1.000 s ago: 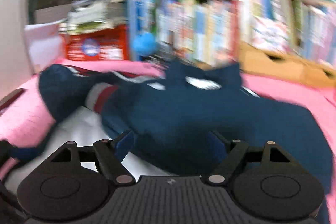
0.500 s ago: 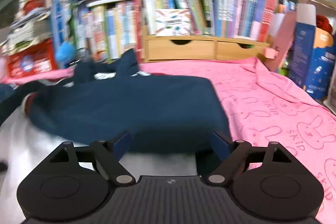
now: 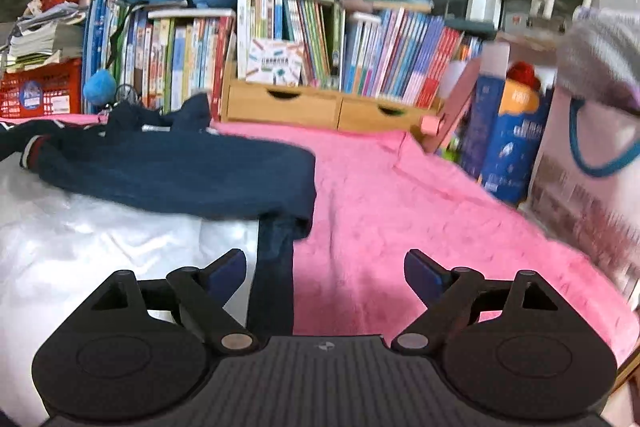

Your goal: Fold clothes

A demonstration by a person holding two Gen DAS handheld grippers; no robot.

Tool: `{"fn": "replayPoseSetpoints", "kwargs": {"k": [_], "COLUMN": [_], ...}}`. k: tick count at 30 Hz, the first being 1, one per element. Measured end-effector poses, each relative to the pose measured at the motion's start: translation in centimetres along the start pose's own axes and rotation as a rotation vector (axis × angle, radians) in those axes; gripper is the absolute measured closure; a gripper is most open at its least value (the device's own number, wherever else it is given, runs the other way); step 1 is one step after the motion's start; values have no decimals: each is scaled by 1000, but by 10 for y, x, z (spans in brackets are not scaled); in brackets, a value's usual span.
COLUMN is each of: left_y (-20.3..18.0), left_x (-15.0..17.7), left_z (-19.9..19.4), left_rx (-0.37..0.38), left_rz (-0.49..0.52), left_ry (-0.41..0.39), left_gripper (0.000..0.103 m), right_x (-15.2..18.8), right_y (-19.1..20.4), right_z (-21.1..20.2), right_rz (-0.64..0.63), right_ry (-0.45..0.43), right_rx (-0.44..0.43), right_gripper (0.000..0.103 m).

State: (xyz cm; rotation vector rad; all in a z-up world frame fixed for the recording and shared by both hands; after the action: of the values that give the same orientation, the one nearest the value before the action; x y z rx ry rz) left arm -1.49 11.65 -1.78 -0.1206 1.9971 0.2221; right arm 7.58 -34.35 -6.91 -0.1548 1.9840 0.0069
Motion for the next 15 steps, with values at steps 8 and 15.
{"fn": "replayPoseSetpoints", "kwargs": {"k": [8,15], "left_y": [156,245], "left_x": [-3,10], "left_z": [128,193], "left_rx": [-301,-379], "left_rz": [-238,-540], "left_ry": [185,260], "left_gripper": [0,0], "right_x": [-40,-41], "right_y": [137,279], "right_z": [37,80], "right_rz": [-251,-475], "right_ry": [-75,-45], "right_rx": [-244,-400], "right_gripper": [12,10]}}
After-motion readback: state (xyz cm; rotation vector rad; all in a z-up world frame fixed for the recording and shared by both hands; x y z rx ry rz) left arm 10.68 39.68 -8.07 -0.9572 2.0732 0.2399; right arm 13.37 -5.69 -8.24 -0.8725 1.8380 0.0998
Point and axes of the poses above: each gripper's, at about its wrist camera, not at the fingertips, and z roughly the way its jaws point, y to its left, x to its underside, the point moved 10 cm from there along z, roughly the way its jaws point, and after that the axes turned 7 degrees about z, right-handed, at the moved point
